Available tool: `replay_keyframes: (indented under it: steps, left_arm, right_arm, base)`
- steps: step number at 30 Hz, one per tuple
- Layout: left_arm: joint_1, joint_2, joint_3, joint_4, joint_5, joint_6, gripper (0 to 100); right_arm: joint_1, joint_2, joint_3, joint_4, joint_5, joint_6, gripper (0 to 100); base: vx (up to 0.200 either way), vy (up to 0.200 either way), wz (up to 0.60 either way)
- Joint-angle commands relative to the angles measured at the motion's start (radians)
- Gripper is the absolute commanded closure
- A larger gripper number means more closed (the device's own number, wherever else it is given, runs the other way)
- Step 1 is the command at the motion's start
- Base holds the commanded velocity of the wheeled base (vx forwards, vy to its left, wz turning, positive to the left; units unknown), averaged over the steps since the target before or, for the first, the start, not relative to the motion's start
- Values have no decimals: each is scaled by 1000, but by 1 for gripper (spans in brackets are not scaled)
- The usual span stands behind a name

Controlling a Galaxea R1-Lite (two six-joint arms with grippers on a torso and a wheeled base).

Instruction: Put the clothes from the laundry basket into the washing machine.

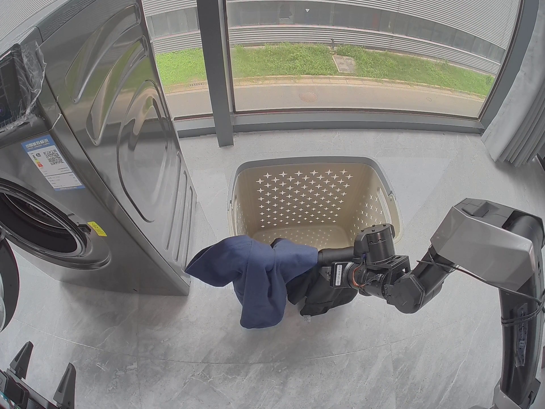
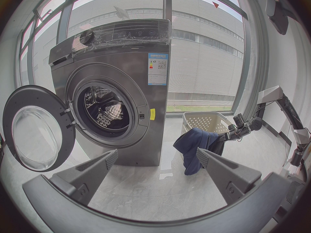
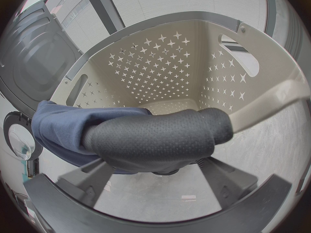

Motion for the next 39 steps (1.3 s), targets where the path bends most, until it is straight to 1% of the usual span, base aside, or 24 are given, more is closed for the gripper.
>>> replay_keyframes:
  steps: [1, 5, 9, 13, 14, 17, 22, 27, 29, 30, 34, 37, 39]
  left_arm:
    - [1, -9, 8, 0, 0, -2, 0]
    - [1, -9, 8, 0, 0, -2, 0]
    - [1, -9, 8, 0, 0, -2, 0]
    - [1, -7, 8, 0, 0, -2, 0]
    - [1, -9, 8, 0, 0, -2, 0]
    - [1, -9, 8, 0, 0, 0, 0]
    - [1, -9, 8, 0, 0, 0, 0]
    - [1, -9, 8, 0, 0, 0, 0]
    - [1, -9, 8, 0, 0, 0, 0]
    - [1, -9, 8, 0, 0, 0, 0]
    - [1, -7, 8, 0, 0, 0, 0]
    - [1, -9, 8, 0, 0, 0, 0]
    - [1, -7, 8, 0, 0, 0, 0]
  right_arm:
    - [1, -6, 1, -6, -1, -1, 100]
    - [6, -12, 15, -8, -3, 4, 100]
    - [12, -55, 62, -20, -3, 4, 100]
    - [17, -121, 130, -51, -3, 1, 100]
    - [23, -173, 174, -64, -3, -1, 100]
    - [30, -271, 253, -72, -1, -1, 100]
    - [60, -396, 334, -72, -1, 2, 100]
    - [90, -477, 360, -72, -3, 4, 100]
    - [90, -477, 360, -72, -3, 4, 100]
    - [107, -529, 366, -71, -3, 4, 100]
    - [124, -623, 395, -71, -4, 5, 100]
    - [136, -704, 421, -72, -29, 4, 100]
    - [141, -761, 435, -72, -35, 4, 100]
  base:
    - [0, 0, 0]
    - [0, 0, 0]
    - [0, 0, 0]
    - [0, 0, 0]
    - [0, 0, 0]
    - [0, 0, 0]
    - [0, 0, 0]
    - [0, 0, 0]
    - [0, 0, 0]
    - [0, 0, 0]
    - [0, 0, 0]
    - [0, 0, 0]
    - [0, 0, 0]
